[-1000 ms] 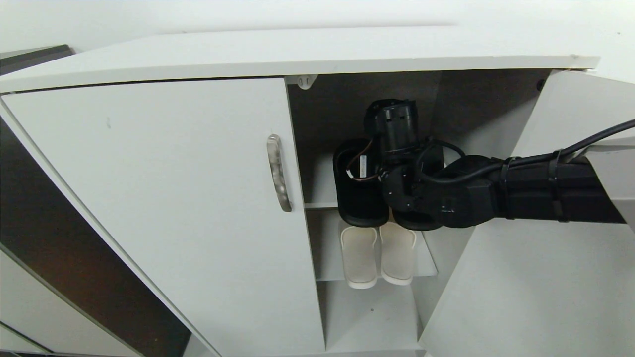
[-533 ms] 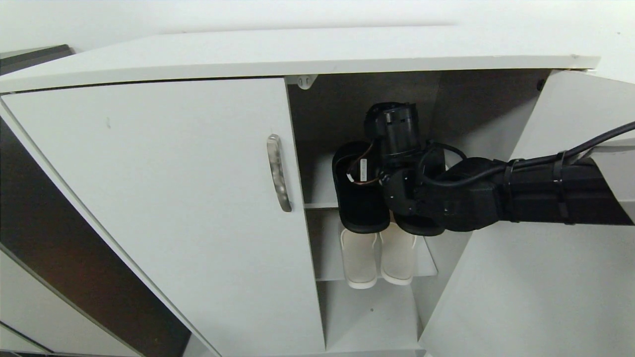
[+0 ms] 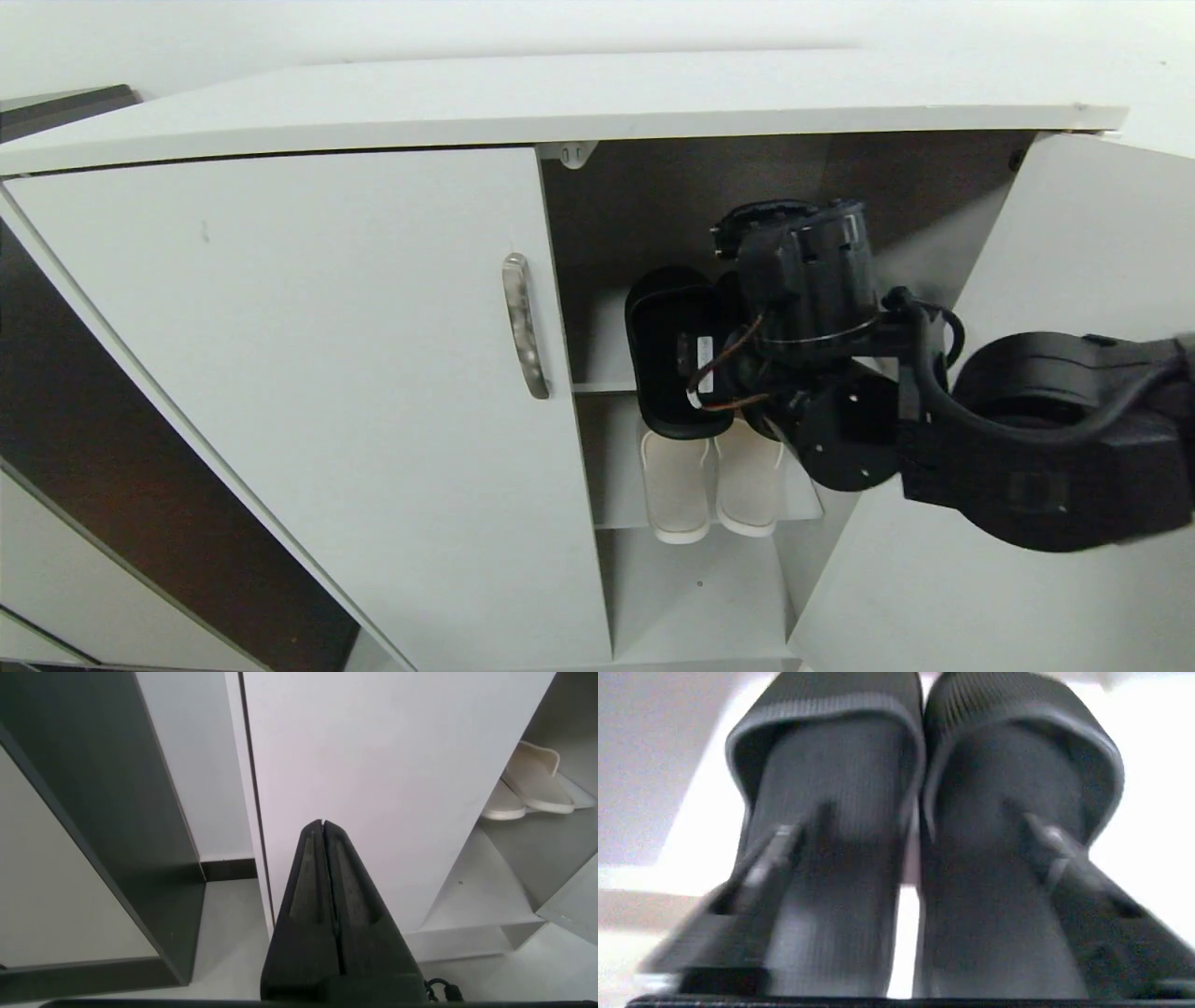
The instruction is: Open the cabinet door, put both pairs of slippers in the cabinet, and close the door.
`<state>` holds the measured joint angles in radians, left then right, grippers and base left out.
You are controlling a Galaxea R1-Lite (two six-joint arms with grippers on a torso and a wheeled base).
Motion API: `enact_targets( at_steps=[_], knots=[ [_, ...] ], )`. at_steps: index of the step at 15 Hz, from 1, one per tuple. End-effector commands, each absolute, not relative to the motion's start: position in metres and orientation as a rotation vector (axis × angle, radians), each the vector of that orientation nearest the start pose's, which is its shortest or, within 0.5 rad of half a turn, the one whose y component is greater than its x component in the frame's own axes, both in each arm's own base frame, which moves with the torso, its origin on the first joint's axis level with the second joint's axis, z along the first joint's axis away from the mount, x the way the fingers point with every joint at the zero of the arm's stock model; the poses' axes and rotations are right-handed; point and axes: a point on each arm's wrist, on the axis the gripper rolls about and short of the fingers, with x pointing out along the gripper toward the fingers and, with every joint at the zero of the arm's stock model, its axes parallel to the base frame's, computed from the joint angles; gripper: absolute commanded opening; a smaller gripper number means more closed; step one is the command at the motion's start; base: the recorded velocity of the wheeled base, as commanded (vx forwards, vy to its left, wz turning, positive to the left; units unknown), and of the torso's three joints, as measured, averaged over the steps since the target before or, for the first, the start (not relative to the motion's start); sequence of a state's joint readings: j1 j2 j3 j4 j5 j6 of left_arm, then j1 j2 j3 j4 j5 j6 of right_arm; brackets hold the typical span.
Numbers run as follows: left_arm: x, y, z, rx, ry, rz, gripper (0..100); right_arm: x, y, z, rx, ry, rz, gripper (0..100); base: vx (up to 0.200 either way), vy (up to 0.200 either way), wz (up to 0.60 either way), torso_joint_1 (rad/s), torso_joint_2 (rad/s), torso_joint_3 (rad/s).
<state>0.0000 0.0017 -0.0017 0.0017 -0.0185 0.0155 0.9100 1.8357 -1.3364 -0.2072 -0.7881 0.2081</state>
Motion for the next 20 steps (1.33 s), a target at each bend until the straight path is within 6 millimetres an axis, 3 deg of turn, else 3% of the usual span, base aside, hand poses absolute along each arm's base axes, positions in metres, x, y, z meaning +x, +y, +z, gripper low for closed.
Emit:
enact_targets(
  at_steps=[1, 4, 20],
  knots=[
    [-0.023, 0.0, 0.076, 0.015, 0.001, -0.018, 0, 0.193, 0.254, 0.255, 0.012, 0.183, 0.166, 0, 0.0, 0.0, 0.0, 0.0, 0.0, 0.0],
    [-0.023, 0.0, 0.076, 0.015, 0.001, -0.018, 0, 0.161, 0.246, 0.245, 0.017, 0.179, 0.249, 0, 0.0, 0.0, 0.0, 0.0, 0.0, 0.0],
    [-0.023, 0.0, 0.076, 0.015, 0.001, -0.018, 0, 0.163, 0.252, 0.232, -0.008, 0.207, 0.254, 0, -0.013, 0.0, 0.0, 0.0, 0.0, 0.0]
  ],
)
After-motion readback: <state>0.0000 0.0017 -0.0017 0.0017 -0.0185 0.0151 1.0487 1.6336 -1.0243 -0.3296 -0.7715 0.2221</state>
